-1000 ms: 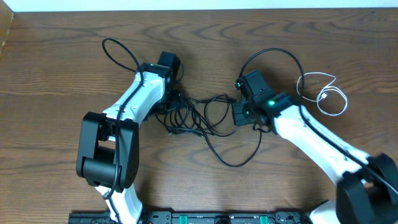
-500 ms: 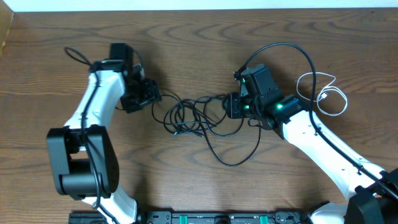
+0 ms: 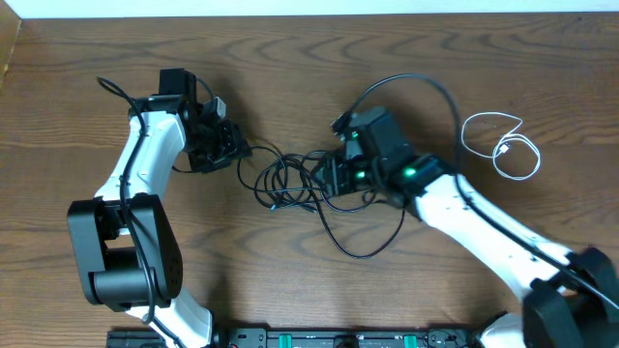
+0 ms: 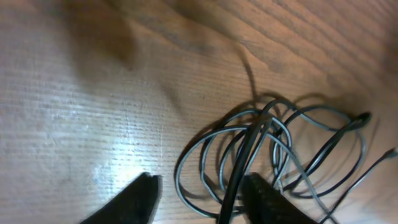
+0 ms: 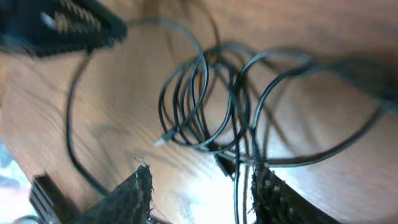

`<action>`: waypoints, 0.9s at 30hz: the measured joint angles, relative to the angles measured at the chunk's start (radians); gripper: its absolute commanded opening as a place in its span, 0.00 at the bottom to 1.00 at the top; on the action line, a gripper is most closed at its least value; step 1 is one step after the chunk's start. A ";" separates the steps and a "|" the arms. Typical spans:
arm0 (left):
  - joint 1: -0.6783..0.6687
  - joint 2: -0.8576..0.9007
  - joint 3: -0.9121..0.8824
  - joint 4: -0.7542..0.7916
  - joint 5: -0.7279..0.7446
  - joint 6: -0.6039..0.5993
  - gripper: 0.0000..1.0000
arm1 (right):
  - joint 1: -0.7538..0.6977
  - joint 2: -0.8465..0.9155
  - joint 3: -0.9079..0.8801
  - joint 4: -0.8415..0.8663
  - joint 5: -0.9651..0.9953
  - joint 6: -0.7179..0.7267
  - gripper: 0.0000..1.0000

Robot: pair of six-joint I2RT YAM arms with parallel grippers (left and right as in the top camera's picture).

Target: Untangle cables

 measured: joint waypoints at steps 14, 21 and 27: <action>0.000 0.000 -0.024 0.037 -0.117 -0.077 0.11 | 0.145 0.309 0.000 0.093 -0.017 0.006 0.36; 0.000 0.000 -0.025 0.031 -0.190 -0.136 0.15 | 0.145 0.327 0.011 0.105 -0.043 0.013 0.23; 0.000 0.000 -0.025 0.032 -0.205 -0.154 0.16 | 0.145 0.311 0.029 0.092 -0.037 -0.018 0.01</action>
